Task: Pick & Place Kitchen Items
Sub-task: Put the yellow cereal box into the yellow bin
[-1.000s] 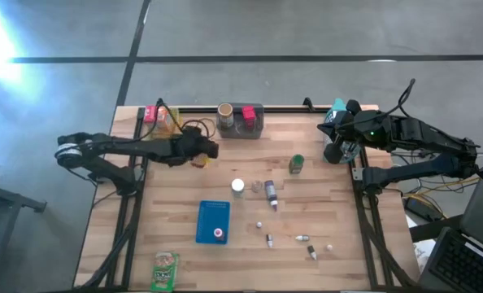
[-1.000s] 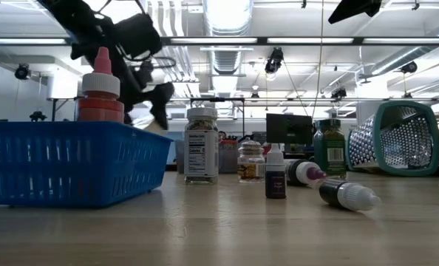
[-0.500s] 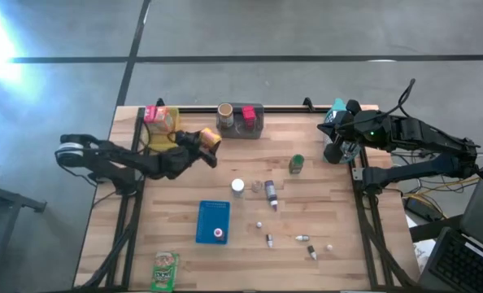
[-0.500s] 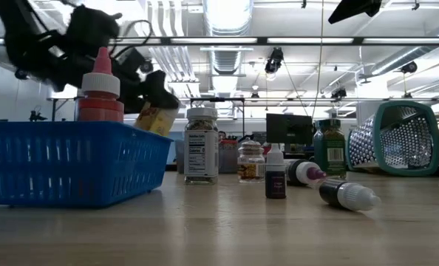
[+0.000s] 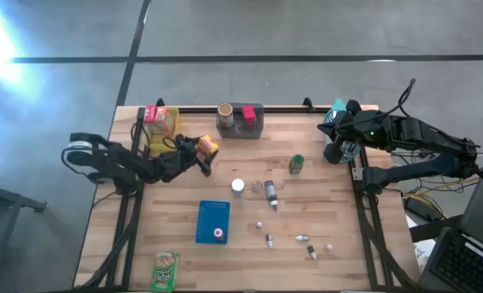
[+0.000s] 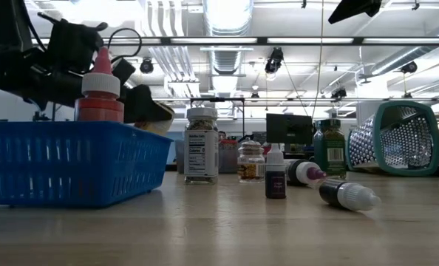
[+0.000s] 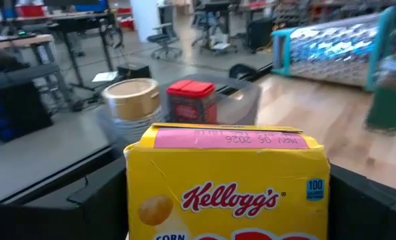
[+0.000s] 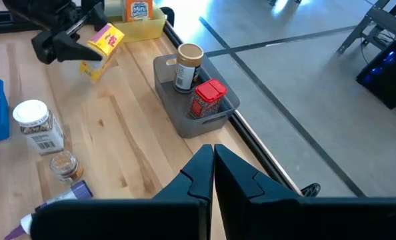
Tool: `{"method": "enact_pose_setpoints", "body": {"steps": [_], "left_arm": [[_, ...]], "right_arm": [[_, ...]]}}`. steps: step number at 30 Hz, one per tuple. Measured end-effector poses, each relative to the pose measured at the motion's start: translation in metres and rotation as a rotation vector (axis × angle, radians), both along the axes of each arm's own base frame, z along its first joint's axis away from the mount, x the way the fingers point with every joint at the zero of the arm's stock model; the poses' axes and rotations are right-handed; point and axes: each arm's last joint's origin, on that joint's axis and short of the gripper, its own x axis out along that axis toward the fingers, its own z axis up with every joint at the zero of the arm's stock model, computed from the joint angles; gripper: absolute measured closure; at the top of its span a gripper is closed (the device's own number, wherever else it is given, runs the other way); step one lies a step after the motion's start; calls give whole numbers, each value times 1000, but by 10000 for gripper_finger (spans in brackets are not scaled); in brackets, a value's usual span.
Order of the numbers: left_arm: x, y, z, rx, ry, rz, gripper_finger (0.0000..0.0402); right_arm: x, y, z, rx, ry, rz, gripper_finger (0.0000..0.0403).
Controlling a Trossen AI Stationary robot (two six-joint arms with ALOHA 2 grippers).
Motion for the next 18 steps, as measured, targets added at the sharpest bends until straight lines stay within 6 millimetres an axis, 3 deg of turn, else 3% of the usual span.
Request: {"method": "enact_pose_setpoints", "body": {"steps": [8, 18], "left_arm": [[10, 1, -12, 61, -100, -24, 30], [42, 9, -20, 67, -94, -73, 30]], "right_arm": [[0, 0, 0, -1, 1, 1, 394], [0, 0, 0, -1, 0, 0, 394]]}}
